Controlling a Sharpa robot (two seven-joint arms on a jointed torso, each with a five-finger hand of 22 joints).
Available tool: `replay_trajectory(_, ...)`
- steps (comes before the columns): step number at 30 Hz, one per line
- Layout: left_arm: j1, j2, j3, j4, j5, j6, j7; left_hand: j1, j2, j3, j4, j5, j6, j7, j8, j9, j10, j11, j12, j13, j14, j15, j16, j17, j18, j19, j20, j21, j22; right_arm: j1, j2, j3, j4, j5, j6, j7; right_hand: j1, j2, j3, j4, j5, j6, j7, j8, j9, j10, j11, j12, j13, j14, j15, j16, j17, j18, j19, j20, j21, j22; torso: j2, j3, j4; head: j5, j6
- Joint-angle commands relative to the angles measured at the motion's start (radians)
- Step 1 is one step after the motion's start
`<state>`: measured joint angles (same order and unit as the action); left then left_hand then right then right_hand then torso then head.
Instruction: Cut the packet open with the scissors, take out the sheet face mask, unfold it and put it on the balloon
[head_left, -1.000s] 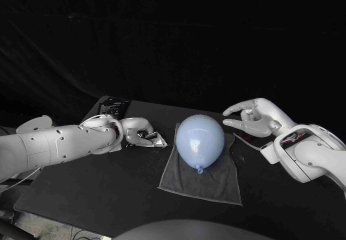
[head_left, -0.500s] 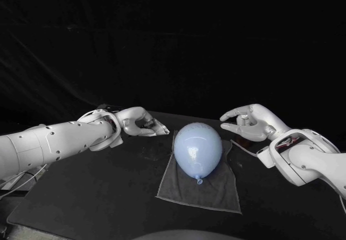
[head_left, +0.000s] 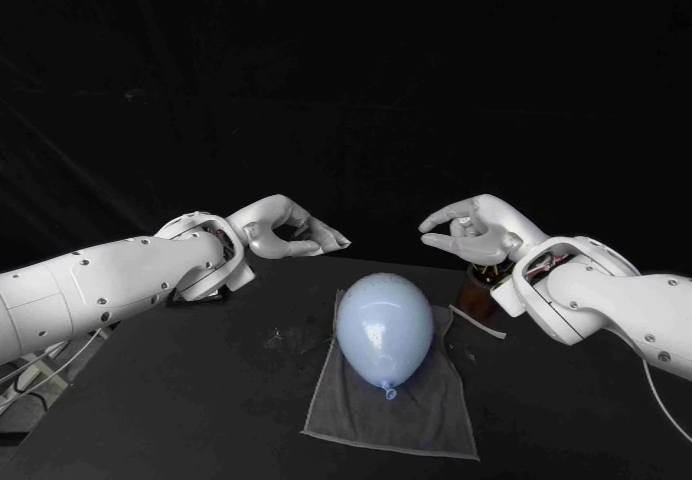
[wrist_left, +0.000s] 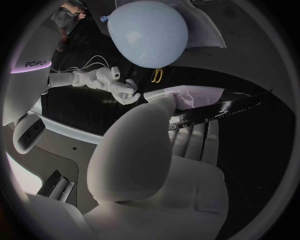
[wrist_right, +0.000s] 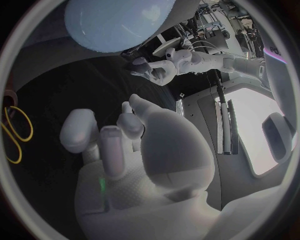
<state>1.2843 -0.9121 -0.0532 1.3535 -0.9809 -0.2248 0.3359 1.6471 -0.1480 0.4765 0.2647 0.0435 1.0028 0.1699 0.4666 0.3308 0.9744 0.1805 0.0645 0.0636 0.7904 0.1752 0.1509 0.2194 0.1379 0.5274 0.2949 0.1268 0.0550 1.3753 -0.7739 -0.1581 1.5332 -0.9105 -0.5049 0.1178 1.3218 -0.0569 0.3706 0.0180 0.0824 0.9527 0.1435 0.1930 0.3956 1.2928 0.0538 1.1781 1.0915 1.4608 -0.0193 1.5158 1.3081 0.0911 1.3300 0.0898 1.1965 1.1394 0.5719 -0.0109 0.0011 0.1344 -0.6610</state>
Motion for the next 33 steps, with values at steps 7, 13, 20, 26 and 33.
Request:
replay_trajectory(7,0.035,0.076,0.009,0.013,0.080,0.000,0.034,0.001,-0.011,0.014,0.000,0.004,-0.003,0.007,0.006,0.053,0.007,-0.001,-0.003,-0.001,0.007,-0.001,-0.008,-0.003,-0.024,0.007,-0.002,-0.001,0.001,0.073,0.078,0.005,-0.059,-0.063,0.159,-0.188,-0.048,-0.041,0.022,0.030,0.085,-0.003,0.001,-0.023,-0.003,0.058,0.003,0.076,0.097,0.073,0.004,0.012,0.066,0.003,0.025,0.000,0.036,0.044,-0.001,0.0005,-0.0023,-0.036,0.057)
replay_trajectory(13,0.039,0.121,0.011,-0.004,0.082,0.005,0.037,-0.002,-0.013,0.023,-0.003,0.004,-0.005,0.008,0.008,0.055,0.006,-0.001,-0.003,-0.001,0.008,-0.001,-0.010,-0.004,-0.027,0.010,-0.002,-0.001,0.001,0.088,0.133,0.006,-0.093,-0.105,0.178,-0.266,-0.073,-0.058,0.029,0.054,0.119,-0.002,0.002,-0.029,-0.001,0.071,0.005,0.098,0.127,0.077,0.006,0.017,0.084,0.000,0.034,0.001,0.048,0.060,0.001,0.0007,0.0011,-0.059,0.082)
replay_trajectory(20,0.041,0.154,0.011,-0.026,0.079,0.010,0.035,-0.003,-0.014,0.027,-0.004,0.004,-0.006,0.008,0.009,0.056,0.006,-0.001,-0.003,-0.001,0.008,-0.001,-0.011,-0.004,-0.029,0.014,-0.002,0.000,0.001,0.091,0.141,0.007,-0.069,-0.115,0.178,-0.280,-0.096,-0.068,0.030,0.076,0.124,0.001,0.002,-0.031,0.002,0.084,0.005,0.120,0.155,0.079,0.007,0.021,0.100,-0.001,0.037,0.002,0.052,0.067,0.001,-0.0008,-0.0003,-0.071,0.084)
replay_trajectory(26,0.041,0.174,0.012,-0.049,0.064,0.014,0.030,-0.005,-0.014,0.030,-0.006,0.004,-0.007,0.009,0.010,0.057,0.006,-0.001,-0.003,-0.001,0.009,-0.001,-0.012,-0.005,-0.030,0.020,-0.002,0.001,0.002,0.094,0.125,0.010,-0.044,-0.118,0.172,-0.281,-0.113,-0.073,0.037,0.098,0.159,0.008,-0.001,-0.029,0.007,0.097,0.003,0.140,0.181,0.082,0.005,0.024,0.113,-0.003,0.043,0.002,0.061,0.079,-0.001,-0.0005,-0.0006,-0.076,0.082)
replay_trajectory(33,0.041,0.181,0.011,-0.063,0.050,0.016,0.022,-0.005,-0.015,0.031,-0.006,0.004,-0.008,0.009,0.011,0.057,0.006,-0.001,-0.003,-0.001,0.009,-0.001,-0.012,-0.005,-0.030,0.022,-0.002,0.002,0.002,0.096,0.119,0.013,-0.038,-0.126,0.172,-0.280,-0.116,-0.075,0.047,0.106,0.187,0.012,-0.003,-0.028,0.011,0.102,0.002,0.149,0.194,0.083,0.004,0.026,0.119,-0.004,0.045,0.001,0.064,0.084,0.000,0.0004,0.0017,-0.077,0.080)
